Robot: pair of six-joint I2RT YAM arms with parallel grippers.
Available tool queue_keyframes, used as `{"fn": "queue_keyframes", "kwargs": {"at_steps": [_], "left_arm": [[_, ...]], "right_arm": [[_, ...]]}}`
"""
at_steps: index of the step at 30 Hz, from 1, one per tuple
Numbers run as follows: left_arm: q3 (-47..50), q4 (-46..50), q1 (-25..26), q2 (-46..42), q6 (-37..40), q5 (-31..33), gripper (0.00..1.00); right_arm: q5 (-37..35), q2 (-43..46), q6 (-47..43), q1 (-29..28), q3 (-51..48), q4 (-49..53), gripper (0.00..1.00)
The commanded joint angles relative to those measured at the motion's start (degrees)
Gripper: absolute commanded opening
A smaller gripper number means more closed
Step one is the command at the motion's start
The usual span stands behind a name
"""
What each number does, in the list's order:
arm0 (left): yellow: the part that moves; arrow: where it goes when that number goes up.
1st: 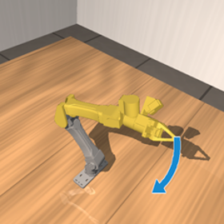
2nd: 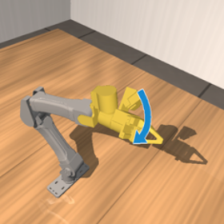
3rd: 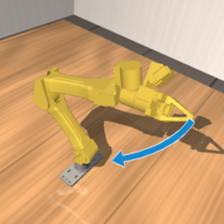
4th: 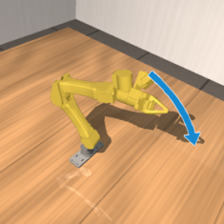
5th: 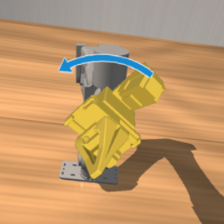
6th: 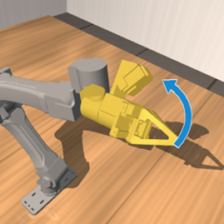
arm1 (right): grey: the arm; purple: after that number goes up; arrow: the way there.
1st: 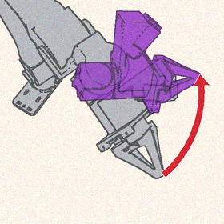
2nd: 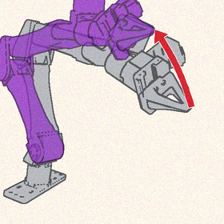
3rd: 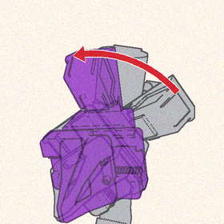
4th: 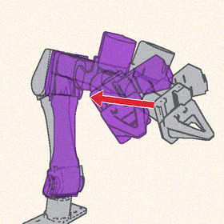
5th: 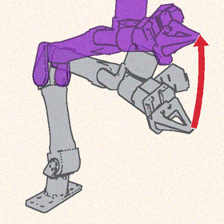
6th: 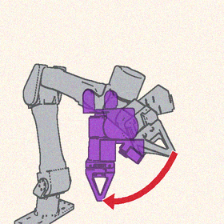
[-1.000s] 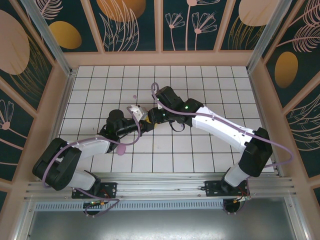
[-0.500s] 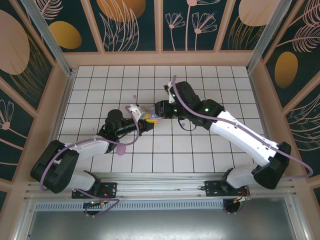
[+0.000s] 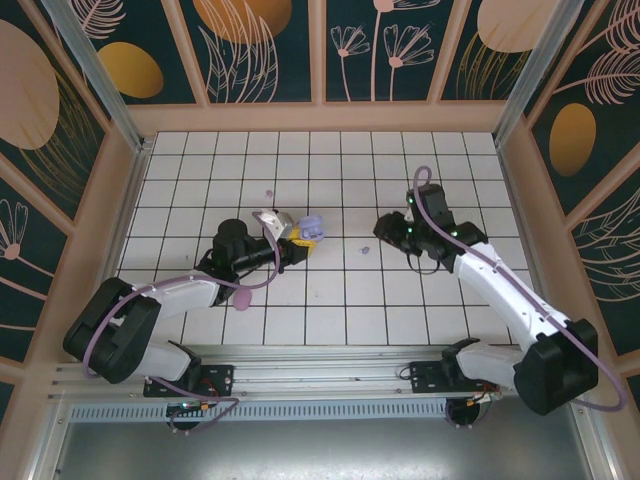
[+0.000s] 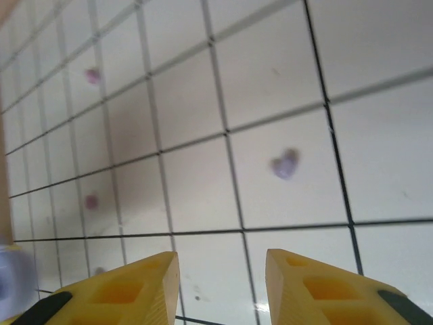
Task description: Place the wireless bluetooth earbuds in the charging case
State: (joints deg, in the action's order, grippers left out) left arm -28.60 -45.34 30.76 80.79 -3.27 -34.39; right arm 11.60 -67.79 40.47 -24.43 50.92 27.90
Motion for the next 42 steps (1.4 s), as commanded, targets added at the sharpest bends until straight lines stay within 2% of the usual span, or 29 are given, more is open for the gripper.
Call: {"fn": "queue_keyframes", "kwargs": {"at_steps": [1,16,22,42], "left_arm": [[0.0,1.5,0.2,-1.0,0.3,0.9,0.00],[2.1,-0.4,0.2,-1.7,-0.5,1.1,0.00],[2.3,-1.9,0.2,-0.9,-1.1,0.9,0.00],[2.0,0.4,0.1,-0.6,1.0,1.4,0.00]], "right_arm": [[5.8,-1.9,3.9,0.6,-3.6,-7.1,0.38],[5.3,-18.0,5.2,2.4,-5.1,-16.7,0.29],[4.6,-23.3,4.3,2.3,-3.7,-16.9,0.29],[1.6,-30.7,1.8,-0.1,2.7,-14.4,0.27]]}}
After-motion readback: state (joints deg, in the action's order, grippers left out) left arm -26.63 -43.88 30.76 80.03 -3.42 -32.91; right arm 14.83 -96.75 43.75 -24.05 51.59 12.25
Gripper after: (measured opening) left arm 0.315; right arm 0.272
